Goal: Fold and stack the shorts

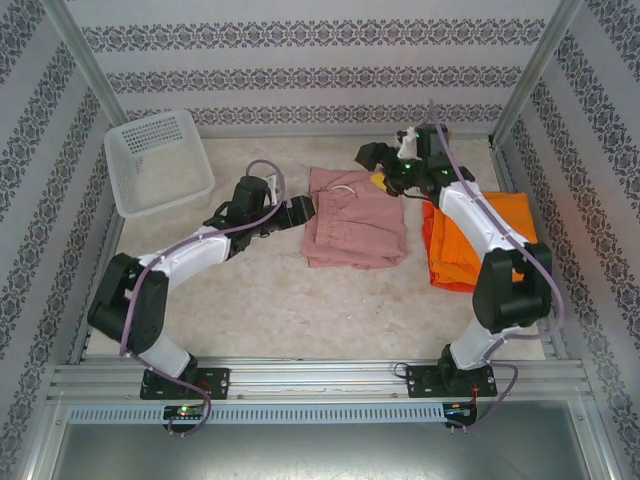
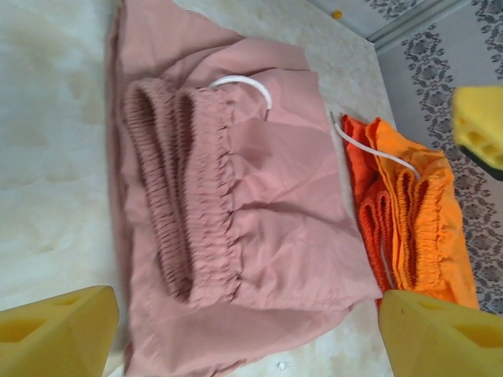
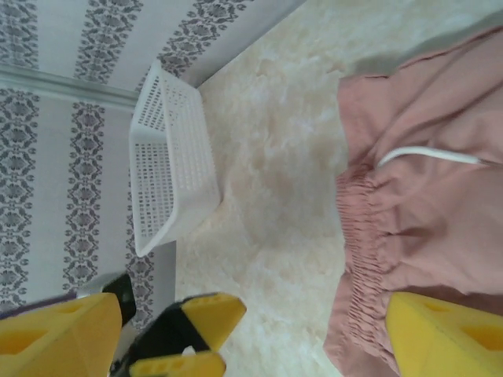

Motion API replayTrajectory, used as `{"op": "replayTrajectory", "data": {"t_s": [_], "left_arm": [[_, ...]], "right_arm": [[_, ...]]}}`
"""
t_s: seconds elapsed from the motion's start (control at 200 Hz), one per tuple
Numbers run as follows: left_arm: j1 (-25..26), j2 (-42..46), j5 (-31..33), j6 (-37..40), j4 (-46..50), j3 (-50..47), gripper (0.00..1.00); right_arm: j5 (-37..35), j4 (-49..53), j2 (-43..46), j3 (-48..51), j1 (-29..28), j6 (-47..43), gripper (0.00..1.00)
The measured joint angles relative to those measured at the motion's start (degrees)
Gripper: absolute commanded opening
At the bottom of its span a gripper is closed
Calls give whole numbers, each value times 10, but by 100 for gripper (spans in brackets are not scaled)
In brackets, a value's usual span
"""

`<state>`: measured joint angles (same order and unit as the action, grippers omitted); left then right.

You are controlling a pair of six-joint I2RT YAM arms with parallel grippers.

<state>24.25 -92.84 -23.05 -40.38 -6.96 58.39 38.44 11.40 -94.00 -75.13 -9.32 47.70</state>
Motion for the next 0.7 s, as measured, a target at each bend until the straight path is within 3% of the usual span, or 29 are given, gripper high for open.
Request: {"op": "replayTrajectory", "data": {"t_s": [0.365, 0.699], "left_arm": [[0, -191, -25, 14, 71, 186, 73], [1, -310, -29, 20, 116, 291, 47]], "right_arm": [[-3, -70, 17, 182, 6, 34, 93], [-4, -122, 13, 259, 6, 39, 94]]}}
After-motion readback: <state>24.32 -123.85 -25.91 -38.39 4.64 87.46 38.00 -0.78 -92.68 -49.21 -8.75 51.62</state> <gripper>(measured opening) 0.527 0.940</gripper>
